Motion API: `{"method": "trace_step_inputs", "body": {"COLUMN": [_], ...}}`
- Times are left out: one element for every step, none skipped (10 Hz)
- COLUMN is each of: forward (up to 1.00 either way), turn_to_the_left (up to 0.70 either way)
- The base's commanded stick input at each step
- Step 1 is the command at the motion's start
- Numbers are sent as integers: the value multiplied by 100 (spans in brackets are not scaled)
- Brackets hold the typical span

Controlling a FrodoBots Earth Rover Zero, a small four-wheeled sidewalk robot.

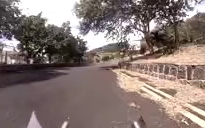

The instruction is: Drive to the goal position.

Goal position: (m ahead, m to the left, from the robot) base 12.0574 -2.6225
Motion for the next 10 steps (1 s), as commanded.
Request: {"method": "trace_step_inputs", "body": {"forward": [85, 85, 85, 85, 85, 85, 85, 85, 85, 85], "turn_to_the_left": [-34, -34, -34, -34, -34, -34, 0, 0, 0, 0]}}
